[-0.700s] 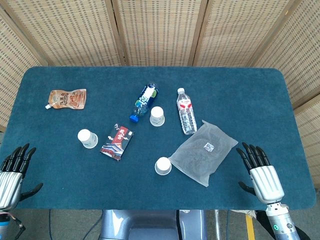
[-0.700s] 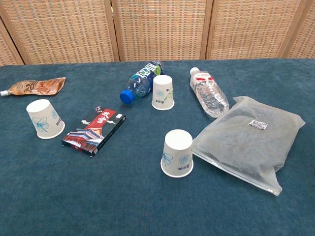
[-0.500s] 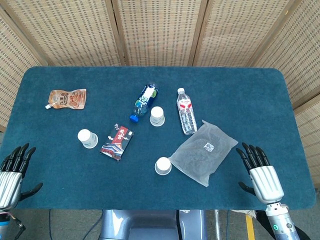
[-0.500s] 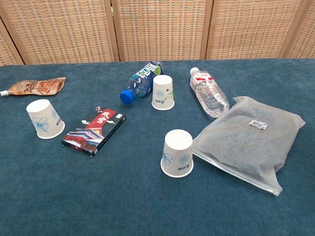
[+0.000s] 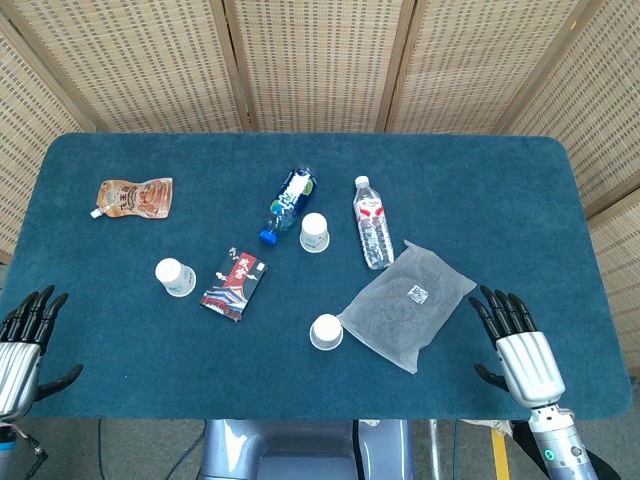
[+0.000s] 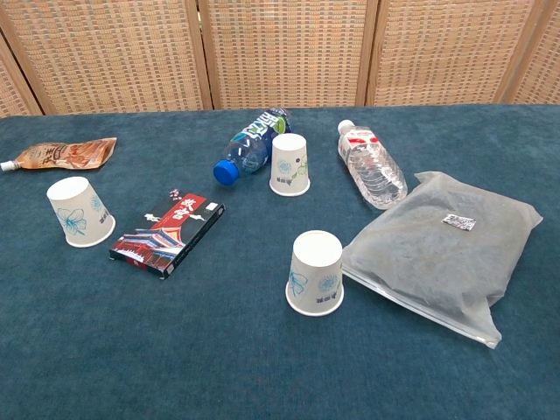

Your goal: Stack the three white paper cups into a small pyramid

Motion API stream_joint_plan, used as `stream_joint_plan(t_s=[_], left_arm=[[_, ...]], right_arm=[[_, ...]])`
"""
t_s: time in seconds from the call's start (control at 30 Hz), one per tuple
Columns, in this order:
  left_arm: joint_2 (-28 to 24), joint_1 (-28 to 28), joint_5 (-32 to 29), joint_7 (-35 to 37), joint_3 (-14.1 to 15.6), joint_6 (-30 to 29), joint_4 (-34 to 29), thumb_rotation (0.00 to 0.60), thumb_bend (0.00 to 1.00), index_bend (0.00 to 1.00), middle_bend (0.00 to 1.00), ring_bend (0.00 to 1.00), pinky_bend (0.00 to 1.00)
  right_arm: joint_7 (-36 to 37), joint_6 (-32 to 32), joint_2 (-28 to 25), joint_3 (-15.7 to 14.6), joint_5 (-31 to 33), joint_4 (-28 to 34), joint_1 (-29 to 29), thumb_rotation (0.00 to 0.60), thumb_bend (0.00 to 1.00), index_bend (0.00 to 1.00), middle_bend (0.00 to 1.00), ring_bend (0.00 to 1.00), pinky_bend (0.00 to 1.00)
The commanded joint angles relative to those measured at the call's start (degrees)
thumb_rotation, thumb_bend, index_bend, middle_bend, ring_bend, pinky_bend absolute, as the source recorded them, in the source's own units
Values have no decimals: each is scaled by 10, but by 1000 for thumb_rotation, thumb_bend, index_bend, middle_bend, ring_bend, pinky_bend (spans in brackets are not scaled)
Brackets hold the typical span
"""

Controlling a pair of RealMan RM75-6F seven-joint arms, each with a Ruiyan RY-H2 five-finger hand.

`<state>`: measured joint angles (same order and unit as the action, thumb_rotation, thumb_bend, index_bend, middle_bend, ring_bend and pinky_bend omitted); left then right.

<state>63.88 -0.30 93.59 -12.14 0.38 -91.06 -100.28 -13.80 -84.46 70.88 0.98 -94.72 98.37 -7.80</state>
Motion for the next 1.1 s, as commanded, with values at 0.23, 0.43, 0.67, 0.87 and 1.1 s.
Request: stream_joint_plan(t_s=[0.23, 0.43, 0.67, 0.87, 1.1], left_arm=[[0, -2, 1, -6, 1, 5, -5, 600, 187, 39, 0, 0, 125], [0, -1, 4, -9, 3, 3, -6, 600, 187, 39, 0, 0, 125], [0, -1, 5, -9, 4, 3, -5, 600, 187, 40, 0, 0, 125], [1, 0, 9, -11, 3, -1, -3, 600, 188, 39, 0, 0, 125], [8, -4, 3, -23, 0, 7, -1, 600, 189, 39, 0, 0, 125]], right_arm=[[12, 1, -2, -1, 2, -6, 0, 600, 156, 110, 0, 0, 126], [15, -2, -4, -2, -3, -5, 1, 600, 156, 110, 0, 0, 125], [15, 0, -5, 0, 1, -5, 0, 600, 157, 110, 0, 0, 125], [24, 3, -4, 6, 8, -8, -3, 600, 156, 112, 0, 0, 125], [36, 43, -9, 37, 49, -13, -32, 600, 157, 113, 0, 0, 126]])
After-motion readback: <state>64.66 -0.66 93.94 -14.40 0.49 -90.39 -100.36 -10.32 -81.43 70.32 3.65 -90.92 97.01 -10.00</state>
